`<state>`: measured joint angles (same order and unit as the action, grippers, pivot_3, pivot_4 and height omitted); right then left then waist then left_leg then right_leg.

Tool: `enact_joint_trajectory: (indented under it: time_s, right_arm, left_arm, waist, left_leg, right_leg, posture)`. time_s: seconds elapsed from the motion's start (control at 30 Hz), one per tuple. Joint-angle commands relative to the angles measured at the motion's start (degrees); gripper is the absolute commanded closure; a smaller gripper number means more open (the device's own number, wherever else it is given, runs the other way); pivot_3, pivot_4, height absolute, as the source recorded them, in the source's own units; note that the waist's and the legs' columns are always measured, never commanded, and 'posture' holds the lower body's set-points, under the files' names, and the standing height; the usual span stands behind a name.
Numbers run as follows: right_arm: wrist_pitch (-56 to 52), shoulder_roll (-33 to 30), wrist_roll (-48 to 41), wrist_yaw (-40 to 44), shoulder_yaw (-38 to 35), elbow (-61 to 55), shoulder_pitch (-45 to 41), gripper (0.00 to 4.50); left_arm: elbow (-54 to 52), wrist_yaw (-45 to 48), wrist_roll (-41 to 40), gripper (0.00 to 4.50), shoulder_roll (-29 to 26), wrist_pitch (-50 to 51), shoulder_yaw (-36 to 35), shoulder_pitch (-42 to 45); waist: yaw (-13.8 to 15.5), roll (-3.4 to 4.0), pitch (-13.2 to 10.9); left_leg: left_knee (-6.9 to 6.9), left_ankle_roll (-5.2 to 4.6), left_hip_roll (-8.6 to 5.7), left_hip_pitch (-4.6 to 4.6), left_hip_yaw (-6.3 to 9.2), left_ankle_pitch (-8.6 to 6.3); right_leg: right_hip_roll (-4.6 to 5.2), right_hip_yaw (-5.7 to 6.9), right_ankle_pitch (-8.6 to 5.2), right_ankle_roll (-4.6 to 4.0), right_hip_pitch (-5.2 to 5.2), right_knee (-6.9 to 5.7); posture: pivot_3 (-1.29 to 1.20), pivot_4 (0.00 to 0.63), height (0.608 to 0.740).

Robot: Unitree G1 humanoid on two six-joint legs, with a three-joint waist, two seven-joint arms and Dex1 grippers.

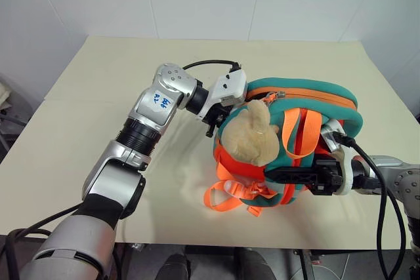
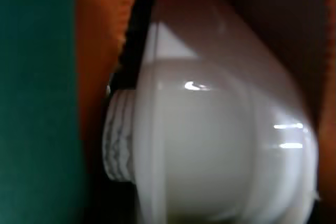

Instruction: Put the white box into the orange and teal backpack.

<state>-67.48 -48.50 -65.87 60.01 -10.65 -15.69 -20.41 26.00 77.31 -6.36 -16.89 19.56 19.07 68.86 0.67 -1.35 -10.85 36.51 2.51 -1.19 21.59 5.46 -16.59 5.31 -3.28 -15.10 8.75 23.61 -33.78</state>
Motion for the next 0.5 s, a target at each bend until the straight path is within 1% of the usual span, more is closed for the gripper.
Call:
enact_joint_trajectory:
  time_s: [0.03,0.1,0.17,0.2,0.37,0.5]
  right_arm:
    - [0.13,-0.16,-0.96,-0.57,-0.8,-0.86,-0.8,3.95]
    - [0.11,-0.29,-0.97,-0.54,-0.77,-1.03,-0.76,3.95]
    - [0.11,-0.42,-0.94,-0.49,-0.84,-1.07,-0.64,3.95]
    - [0.14,-0.5,-0.88,-0.44,-0.88,-1.04,-0.57,3.95]
    - [0.27,-0.51,-0.59,-0.41,-0.8,-0.71,-0.72,3.95]
    - [0.59,-0.36,0.0,-0.07,-0.24,-0.19,-1.14,3.95]
  left_arm:
    - [-1.57,-0.07,-1.95,3.24,3.95,-0.27,-0.18,1.5]
    - [-2.57,-0.6,-1.84,2.54,3.83,0.88,-0.27,0.69]
    - [-3.78,-0.24,-2.31,2.04,3.14,1.92,-0.69,-0.02]
    - [-4.28,-0.21,-3.03,1.72,2.58,2.71,-1.73,-0.25]
    - [-5.03,3.4,-6.54,0.27,-3.67,3.17,-6.53,-1.16]
    - [-4.17,6.93,-7.58,0.27,-10.34,1.07,-8.82,-2.13]
  waist:
    - [0.34,0.0,0.0]
    - [0.55,0.0,0.0]
    - [0.64,0.0,0.0]
    - [0.63,0.0,0.0]
    - [-0.27,0.02,-0.02]
    - [-0.94,0.03,-0.02]
  left_leg:
    - [0.01,0.0,0.0,0.01,0.0,0.0]
    - [0.01,0.0,0.0,0.01,0.0,0.0]
    - [0.01,-0.02,0.0,0.02,0.0,-0.01]
    - [0.01,-0.03,0.0,0.05,0.0,-0.02]
    - [0.0,-0.04,0.03,0.05,-0.01,-0.02]
    - [0.0,-0.03,0.05,0.02,-0.01,-0.02]
  right_leg:
    - [0.0,0.0,0.0,0.0,0.0,0.0]
    - [0.0,0.01,0.0,0.0,0.0,-0.02]
    - [0.0,0.01,0.0,0.0,0.0,-0.03]
    - [0.0,0.0,0.0,0.0,0.01,-0.02]
    - [-0.03,-0.01,0.0,0.0,0.08,-0.08]
    - [-0.05,-0.02,-0.01,0.0,0.07,-0.08]
  posture:
    - [0.0,0.15,0.74]
    - [0.0,0.15,0.74]
    - [0.0,0.15,0.74]
    - [0.0,0.15,0.74]
    - [0.0,0.15,0.74]
    - [0.0,0.15,0.74]
